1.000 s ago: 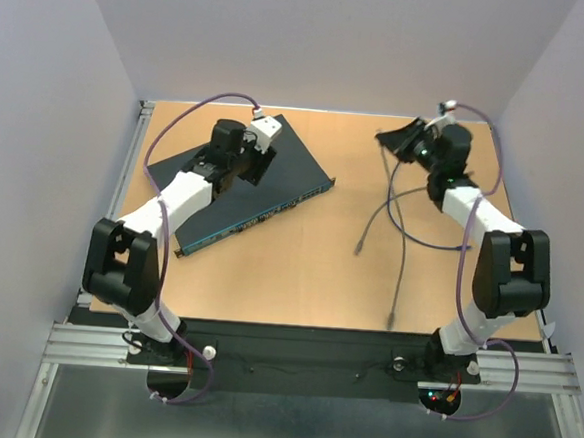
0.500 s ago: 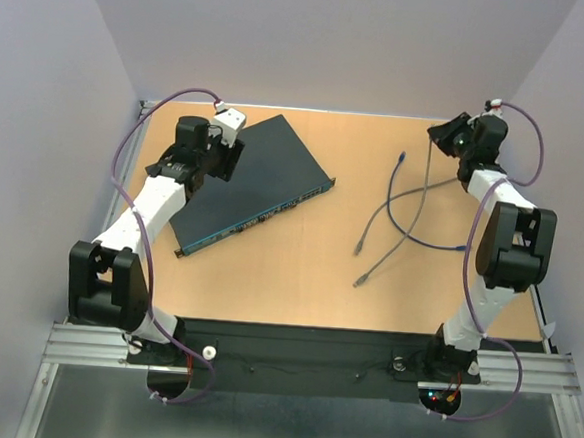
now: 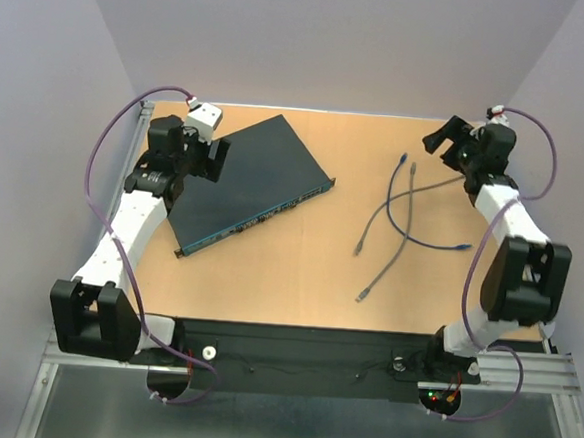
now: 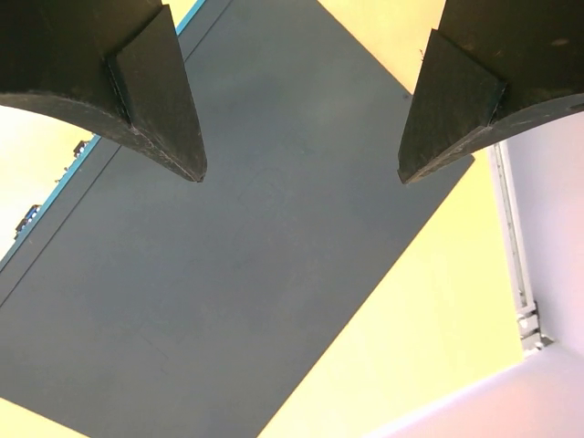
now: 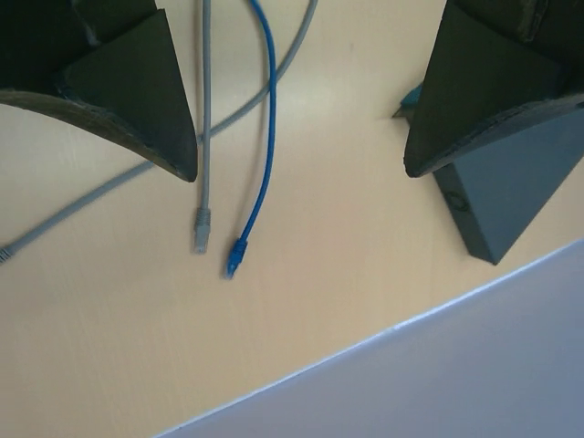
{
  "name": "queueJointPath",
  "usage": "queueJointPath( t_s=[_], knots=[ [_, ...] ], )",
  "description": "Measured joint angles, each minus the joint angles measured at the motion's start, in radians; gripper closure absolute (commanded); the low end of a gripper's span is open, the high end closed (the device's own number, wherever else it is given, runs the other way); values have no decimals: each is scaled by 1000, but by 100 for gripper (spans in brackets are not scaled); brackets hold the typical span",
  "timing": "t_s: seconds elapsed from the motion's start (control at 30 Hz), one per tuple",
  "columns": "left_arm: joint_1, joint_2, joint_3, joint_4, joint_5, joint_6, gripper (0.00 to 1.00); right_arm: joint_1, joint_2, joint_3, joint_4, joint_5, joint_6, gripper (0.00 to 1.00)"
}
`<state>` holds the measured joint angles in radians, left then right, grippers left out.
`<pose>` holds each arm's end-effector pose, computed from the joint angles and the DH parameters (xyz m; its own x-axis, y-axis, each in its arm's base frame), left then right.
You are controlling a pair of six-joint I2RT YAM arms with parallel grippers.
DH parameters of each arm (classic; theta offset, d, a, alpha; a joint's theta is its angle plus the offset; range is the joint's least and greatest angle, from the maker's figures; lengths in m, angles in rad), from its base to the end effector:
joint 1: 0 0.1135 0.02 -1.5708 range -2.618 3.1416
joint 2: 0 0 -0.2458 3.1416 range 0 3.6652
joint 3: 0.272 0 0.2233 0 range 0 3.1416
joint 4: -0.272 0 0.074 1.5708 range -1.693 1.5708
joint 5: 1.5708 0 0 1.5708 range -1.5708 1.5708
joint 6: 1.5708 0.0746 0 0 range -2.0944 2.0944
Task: Pull the plug from the switch port
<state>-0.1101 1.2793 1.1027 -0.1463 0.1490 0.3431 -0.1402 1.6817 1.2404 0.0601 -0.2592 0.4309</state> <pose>0.3087 -0.0453 0.3233 -0.2134 0.3583 -0.9089 0.3402 0.8993 0.2747 0.4017 -0.0374 0.2658 -0.3767 0.4609 -0.8035 0.0626 0.8781 0.4743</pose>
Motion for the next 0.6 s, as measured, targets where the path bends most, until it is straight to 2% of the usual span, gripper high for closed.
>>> queueJointPath(
  t_s=[0.07, 0.2, 0.43, 0.6],
  knots=[
    [0, -18, -11, -3, -4, 0, 1, 3, -187, -119, 6, 8, -14, 0],
    [1, -60, -45, -27, -19, 1, 1, 3, -437, -276, 24, 2, -26, 0],
    [6, -180, -158, -48, -39, 19, 1, 4, -668, -534, 8, -31, -23, 0],
    [7, -270, -259, -40, -77, 33, 1, 4, -794, -658, -3, -69, -12, 0]
  ],
)
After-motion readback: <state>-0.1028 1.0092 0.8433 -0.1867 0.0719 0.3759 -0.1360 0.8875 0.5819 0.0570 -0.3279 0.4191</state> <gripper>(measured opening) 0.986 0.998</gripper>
